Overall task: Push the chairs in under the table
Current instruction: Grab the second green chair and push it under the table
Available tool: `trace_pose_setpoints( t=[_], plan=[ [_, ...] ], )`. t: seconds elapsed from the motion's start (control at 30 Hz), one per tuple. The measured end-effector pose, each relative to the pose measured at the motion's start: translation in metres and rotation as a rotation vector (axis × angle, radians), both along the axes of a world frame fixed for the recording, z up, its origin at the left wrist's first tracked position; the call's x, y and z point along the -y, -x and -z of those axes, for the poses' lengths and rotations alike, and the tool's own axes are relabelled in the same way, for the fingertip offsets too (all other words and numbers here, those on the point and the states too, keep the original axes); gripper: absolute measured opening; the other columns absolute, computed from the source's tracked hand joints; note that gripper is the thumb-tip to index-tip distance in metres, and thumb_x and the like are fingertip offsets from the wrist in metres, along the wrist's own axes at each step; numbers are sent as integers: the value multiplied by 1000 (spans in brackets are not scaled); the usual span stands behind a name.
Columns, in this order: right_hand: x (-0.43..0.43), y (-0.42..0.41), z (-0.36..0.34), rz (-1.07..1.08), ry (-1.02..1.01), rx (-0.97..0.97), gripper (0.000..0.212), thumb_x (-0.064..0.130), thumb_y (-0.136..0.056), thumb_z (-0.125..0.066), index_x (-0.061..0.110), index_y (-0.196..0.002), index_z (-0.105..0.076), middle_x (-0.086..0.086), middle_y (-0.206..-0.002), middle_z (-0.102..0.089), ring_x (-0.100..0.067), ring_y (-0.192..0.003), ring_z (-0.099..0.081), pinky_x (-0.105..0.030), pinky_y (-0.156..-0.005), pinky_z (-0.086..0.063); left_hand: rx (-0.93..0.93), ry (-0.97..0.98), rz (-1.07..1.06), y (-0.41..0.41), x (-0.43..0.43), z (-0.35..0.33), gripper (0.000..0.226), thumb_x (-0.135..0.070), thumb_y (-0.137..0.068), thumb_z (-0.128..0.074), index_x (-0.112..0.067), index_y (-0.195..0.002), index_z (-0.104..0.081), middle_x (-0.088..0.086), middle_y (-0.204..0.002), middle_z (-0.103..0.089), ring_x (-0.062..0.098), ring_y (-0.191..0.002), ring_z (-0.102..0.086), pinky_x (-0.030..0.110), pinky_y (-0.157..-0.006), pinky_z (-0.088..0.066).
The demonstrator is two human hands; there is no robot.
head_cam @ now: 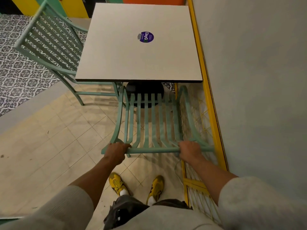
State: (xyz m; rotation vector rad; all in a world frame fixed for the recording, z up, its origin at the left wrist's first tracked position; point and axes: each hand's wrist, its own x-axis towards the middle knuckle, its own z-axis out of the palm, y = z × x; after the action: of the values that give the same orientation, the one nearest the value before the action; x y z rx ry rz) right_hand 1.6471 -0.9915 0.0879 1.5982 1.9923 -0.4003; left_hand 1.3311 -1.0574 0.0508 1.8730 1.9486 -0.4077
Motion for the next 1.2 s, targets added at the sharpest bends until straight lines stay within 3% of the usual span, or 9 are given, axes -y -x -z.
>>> trace_pose_setpoints(
  t=[0.13, 0.33, 0.67, 1.0, 1.2],
  plan=[
    [-7, 3, 2, 11, -18, 32, 28, 19, -100, -66, 24, -127, -70, -3, -126, -70, -26, -118, -67, -40, -104, -51, 17, -21, -3, 5, -9, -2, 45, -15, -103, -65, -32, -145, -63, -2, -130, -71, 16, -115, -69, 36, -102, -57],
    [-14, 9, 4, 43, -30, 34, 26, 29, -98, -70, 25, -124, -69, -2, -123, -71, -27, -115, -68, -43, -105, -49, 29, -31, -32, 4, -17, -5, 45, -17, -104, -66, -32, -146, -63, -2, -130, -72, 17, -113, -70, 34, -98, -59],
    [-23, 11, 17, 42, -55, 48, 24, 15, -101, -64, 22, -123, -70, -4, -124, -71, -29, -117, -68, -50, -112, -45, 50, -18, -59, 7, -27, -3, 45, -16, -102, -67, -33, -145, -64, -3, -129, -72, 18, -114, -69, 34, -98, -59],
    [-25, 6, 18, 33, -83, 34, 25, 27, -99, -71, 25, -124, -69, -2, -124, -70, -27, -115, -68, -43, -104, -49, 5, -21, -46, -2, -29, -4, 46, -18, -102, -68, -34, -145, -63, -4, -127, -73, 16, -114, -70, 36, -105, -56],
    [-20, 1, 16, -10, -115, 52, 18, 24, -102, -64, 23, -118, -70, -2, -120, -73, -28, -112, -69, -40, -96, -51, -21, -4, -77, -9, -29, -6, 43, -19, -102, -68, -34, -143, -65, -4, -123, -75, 17, -113, -71, 37, -108, -53]
  ],
)
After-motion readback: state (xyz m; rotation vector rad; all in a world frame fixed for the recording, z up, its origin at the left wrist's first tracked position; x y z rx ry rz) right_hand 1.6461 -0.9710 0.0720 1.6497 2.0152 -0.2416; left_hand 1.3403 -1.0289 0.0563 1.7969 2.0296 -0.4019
